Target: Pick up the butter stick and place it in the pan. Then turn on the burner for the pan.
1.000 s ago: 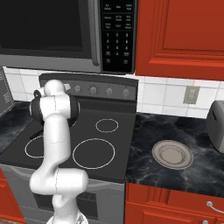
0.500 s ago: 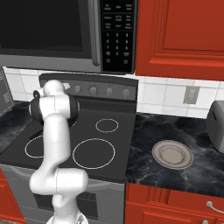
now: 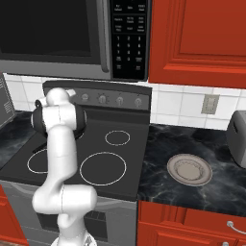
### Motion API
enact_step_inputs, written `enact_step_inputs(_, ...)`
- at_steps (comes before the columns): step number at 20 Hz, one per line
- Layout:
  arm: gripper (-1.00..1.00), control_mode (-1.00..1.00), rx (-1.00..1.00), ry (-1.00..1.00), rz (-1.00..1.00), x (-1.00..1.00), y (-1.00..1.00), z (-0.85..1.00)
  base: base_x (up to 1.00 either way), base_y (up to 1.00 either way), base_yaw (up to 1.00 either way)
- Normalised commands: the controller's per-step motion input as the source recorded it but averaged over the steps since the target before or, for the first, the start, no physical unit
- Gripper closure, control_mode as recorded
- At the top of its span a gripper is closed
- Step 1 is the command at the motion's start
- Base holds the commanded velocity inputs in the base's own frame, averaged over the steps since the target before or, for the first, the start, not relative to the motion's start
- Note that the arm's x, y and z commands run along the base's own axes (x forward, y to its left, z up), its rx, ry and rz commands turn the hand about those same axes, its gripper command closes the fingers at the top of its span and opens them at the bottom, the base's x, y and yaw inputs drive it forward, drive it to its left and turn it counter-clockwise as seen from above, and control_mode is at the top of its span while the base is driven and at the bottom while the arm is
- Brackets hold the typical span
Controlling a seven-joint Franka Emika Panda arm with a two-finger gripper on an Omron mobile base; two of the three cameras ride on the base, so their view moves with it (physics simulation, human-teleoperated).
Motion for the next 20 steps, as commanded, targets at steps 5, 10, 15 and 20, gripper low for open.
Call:
enact_step_inputs(5,1.0,-1.0,-0.26,0.0,0.0,0.0,0.0,0.0,0.0,0.0,0.0)
enact_step_inputs(10,1.0,-1.0,-0.27,-0.01,0.0,0.0,0.0,0.0,0.0,0.0,0.0)
enact_step_inputs(15,1.0,-1.0,-0.27,-0.04,0.0,0.0,0.0,0.0,0.0,0.0,0.0)
enact_step_inputs(20,1.0,-1.0,-0.26,-0.04,0.0,0.0,0.0,0.0,0.0,0.0,0.0)
